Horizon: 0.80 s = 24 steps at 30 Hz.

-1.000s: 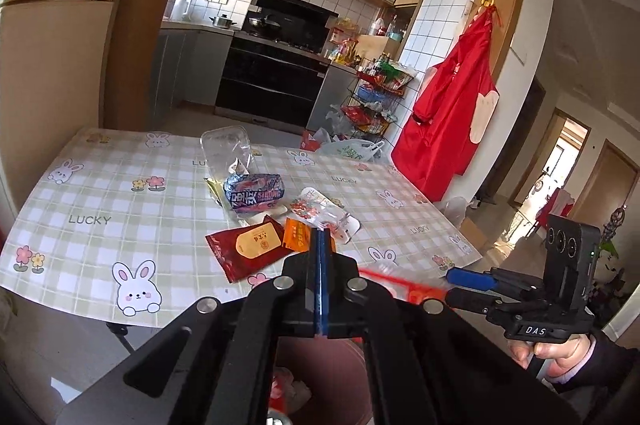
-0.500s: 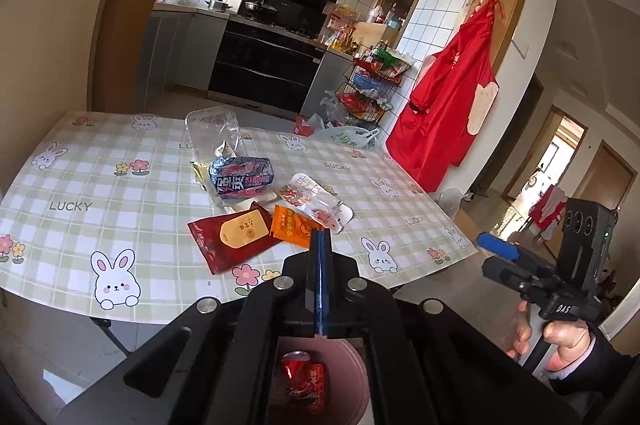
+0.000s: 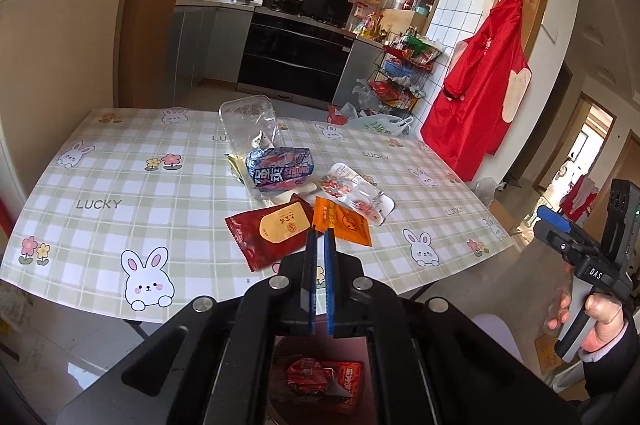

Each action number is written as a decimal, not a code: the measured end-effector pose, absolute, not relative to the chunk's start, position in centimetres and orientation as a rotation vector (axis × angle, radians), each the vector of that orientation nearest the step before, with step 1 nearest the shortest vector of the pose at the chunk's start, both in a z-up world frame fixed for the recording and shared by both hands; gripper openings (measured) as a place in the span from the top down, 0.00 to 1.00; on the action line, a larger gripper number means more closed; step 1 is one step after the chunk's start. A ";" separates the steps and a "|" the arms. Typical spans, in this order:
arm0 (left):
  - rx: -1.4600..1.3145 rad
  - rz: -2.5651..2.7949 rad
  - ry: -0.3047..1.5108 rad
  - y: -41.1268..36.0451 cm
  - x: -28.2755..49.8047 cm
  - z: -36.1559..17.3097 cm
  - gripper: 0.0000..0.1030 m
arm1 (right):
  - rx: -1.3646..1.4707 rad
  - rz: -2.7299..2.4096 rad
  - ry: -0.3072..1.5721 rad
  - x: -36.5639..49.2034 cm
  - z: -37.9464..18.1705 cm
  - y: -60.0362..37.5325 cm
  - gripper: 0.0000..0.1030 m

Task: Collect trash
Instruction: 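Move the left gripper toward the red snack wrapper on the table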

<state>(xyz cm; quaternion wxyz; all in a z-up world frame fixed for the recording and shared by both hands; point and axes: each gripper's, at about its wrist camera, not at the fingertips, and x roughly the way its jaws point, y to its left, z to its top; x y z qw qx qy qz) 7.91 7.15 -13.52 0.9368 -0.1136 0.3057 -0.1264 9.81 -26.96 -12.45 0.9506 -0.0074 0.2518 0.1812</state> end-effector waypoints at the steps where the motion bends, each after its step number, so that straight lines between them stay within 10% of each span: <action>1: -0.225 -0.254 0.630 7.2 8.2 -13.7 0.86 | -0.019 0.362 0.518 10.1 -12.6 -27.0 0.06; 15: -0.018 -0.421 0.758 6.4 17.7 -19.1 0.20 | 0.070 0.310 0.590 14.7 -16.2 -28.4 0.05; 24: 0.315 -0.545 0.916 2.7 25.2 -26.4 0.14 | 0.163 0.324 0.686 18.5 -19.6 -29.6 0.05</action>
